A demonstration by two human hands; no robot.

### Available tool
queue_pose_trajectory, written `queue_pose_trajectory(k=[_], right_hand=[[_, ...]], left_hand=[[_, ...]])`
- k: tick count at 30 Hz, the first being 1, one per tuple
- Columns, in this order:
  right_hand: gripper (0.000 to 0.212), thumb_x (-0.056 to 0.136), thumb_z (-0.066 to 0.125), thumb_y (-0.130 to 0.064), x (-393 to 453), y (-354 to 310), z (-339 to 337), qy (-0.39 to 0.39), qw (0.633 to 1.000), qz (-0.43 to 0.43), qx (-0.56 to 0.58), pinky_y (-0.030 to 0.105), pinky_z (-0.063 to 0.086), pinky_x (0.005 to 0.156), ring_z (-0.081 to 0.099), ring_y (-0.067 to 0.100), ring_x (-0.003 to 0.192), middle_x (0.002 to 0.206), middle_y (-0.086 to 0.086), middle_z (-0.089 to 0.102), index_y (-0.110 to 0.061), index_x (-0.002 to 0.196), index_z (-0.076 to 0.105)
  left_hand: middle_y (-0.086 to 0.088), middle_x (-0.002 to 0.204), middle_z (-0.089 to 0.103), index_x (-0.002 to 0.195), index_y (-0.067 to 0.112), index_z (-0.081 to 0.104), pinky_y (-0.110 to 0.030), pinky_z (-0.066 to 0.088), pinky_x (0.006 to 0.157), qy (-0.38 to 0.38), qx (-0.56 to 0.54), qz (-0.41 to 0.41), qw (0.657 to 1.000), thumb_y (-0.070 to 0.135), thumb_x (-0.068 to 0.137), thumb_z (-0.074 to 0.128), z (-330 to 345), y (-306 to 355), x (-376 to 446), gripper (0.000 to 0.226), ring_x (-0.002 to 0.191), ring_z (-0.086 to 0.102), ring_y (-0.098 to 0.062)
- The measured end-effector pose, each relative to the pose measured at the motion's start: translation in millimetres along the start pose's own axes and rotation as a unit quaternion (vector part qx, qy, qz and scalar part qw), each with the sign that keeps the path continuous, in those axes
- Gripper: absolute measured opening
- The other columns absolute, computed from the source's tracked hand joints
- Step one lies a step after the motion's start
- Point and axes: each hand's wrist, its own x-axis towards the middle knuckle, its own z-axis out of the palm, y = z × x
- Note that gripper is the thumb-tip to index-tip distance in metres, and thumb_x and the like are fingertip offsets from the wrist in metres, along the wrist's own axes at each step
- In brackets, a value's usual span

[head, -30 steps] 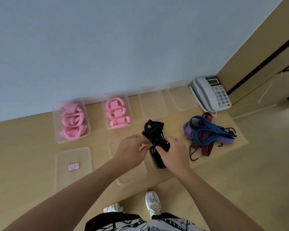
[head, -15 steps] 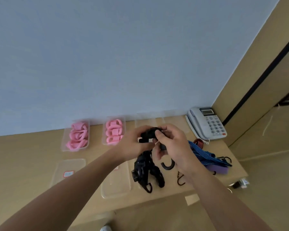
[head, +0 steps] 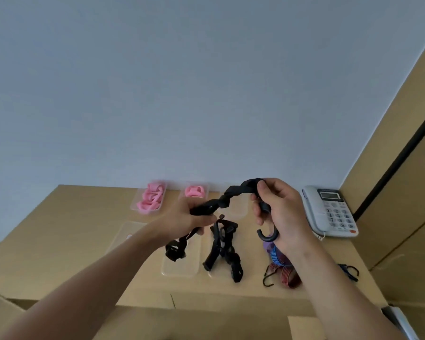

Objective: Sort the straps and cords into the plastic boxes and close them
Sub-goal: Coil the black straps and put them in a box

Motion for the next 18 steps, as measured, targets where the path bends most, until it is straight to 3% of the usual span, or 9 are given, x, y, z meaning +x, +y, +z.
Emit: queue_pose_trajectory(k=[2,8,11,15,18], right_hand=[[0.021,0.099,0.058,-0.014,-4.6,1.8,-1.5,-0.003,1.0,-0.004,-0.016,0.031,0.042,0.044,0.052,0.021,0.054,0.076,0.011,0.065,-0.017,0.084,0.073],[0.013,0.099,0.058,-0.004,-28.3,25.3,11.9,-0.026,0.996,0.036,-0.081,0.029,0.051,0.057,0.061,0.018,0.068,0.083,0.011,0.07,-0.008,0.101,0.071],[0.014,0.099,0.058,-0.004,-39.1,40.3,30.9,-0.036,0.992,0.062,-0.1,0.027,0.05,0.058,0.064,0.017,0.069,0.083,0.009,0.073,-0.011,0.103,0.07],[0.022,0.101,0.055,-0.007,-57.6,58.1,64.2,-0.054,0.986,0.072,-0.141,0.024,0.045,0.062,0.064,0.014,0.068,0.078,-0.002,0.072,-0.022,0.101,0.071],[0.038,0.101,0.054,-0.009,-71.8,69.4,90.6,-0.065,0.979,0.056,-0.185,0.015,0.043,0.059,0.061,0.003,0.062,0.072,-0.012,0.069,-0.04,0.092,0.074]], left_hand=[[-0.005,0.066,0.062,0.078,0.024,0.071,-0.029,0.054,0.066,0.051,-0.038,0.004,0.998,0.011,0.09,0.074,-2.4,3.2,-11.1,0.017,0.063,0.064,-0.022],[-0.007,0.065,0.058,0.083,0.008,0.069,-0.033,0.046,0.06,0.134,-0.168,0.02,0.976,-0.008,0.082,0.062,-16.0,21.8,-31.0,0.017,0.059,0.052,-0.021],[-0.01,0.072,0.061,0.084,0.005,0.068,-0.035,0.048,0.065,0.112,-0.236,0.013,0.965,-0.002,0.072,0.059,-27.1,25.5,-39.5,0.017,0.062,0.055,-0.021],[-0.019,0.09,0.069,0.09,-0.001,0.064,-0.039,0.059,0.083,0.049,-0.343,0.021,0.938,-0.008,0.079,0.046,-41.2,22.6,-53.4,0.022,0.085,0.069,-0.031],[-0.022,0.095,0.066,0.092,-0.001,0.062,-0.04,0.058,0.08,0.041,-0.396,0.014,0.917,-0.003,0.076,0.047,-50.0,16.1,-63.8,0.022,0.087,0.066,-0.036]])
